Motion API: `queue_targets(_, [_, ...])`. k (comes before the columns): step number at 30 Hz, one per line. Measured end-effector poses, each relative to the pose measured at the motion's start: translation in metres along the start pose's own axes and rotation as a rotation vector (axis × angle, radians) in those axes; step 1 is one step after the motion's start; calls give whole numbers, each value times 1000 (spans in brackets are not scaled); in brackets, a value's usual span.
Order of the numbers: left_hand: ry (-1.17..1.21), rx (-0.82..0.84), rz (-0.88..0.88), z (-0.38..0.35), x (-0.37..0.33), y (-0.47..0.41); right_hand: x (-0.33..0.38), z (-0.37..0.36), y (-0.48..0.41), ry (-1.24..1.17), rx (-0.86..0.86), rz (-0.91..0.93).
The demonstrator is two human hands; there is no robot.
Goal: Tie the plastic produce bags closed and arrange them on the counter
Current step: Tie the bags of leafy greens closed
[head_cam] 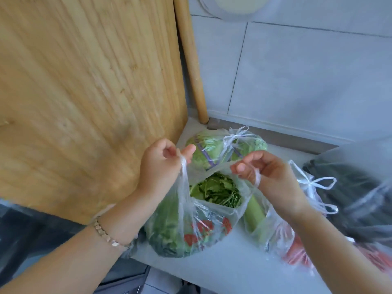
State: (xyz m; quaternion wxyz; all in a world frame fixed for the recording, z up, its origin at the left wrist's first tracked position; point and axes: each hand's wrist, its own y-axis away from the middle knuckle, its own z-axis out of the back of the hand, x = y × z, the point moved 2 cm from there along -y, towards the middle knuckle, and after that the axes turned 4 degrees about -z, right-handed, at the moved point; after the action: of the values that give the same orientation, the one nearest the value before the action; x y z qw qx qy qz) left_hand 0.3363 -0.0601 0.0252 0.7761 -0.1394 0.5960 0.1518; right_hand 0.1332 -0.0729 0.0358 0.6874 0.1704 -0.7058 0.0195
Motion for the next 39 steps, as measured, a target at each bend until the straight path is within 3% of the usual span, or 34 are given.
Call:
queue_targets(3, [5, 158, -25, -6, -2, 5, 10, -18, 15, -56, 59, -2])
queue_targets(6, [34, 459, -24, -11, 2, 17, 10, -29, 14, -75, 30, -60])
queue_targets(9, [-60, 624, -111, -17, 11, 28, 0, -32, 4, 47, 25, -231])
queue_targets(11, [-77, 654, -179, -23, 15, 33, -7, -36, 0, 74, 128, -380])
queue_targets(14, [-24, 677, -204, -35, 13, 38, -9, -41, 2, -11, 299, -447])
queue_targets(17, [-49, 667, -212, -43, 14, 38, -14, -33, 2, -75, 307, -497])
queue_targets(22, [-128, 714, -126, -50, 20, 42, -14, -17, -3, 215, 156, -373])
queue_targets(25, [-164, 534, -121, -42, 10, 33, -24, -2, -15, 193, 28, -313])
queue_targets(28, [89, 369, 78, -22, 14, 17, -47, 18, -24, 152, -70, -348])
queue_targets(31, [351, 410, 314, -12, 25, 13, -79, 28, -25, 163, -48, -496])
queue_targets(34, [-106, 671, 342, -23, 33, 16, -94, 30, -31, 141, -62, -587])
queue_targets(36, [-485, 807, 160, -32, 29, 13, -93, 29, -38, 152, -56, -610])
queue_targets(39, [-821, 852, -178, -42, 13, 8, -86, 22, -45, 226, 114, -640])
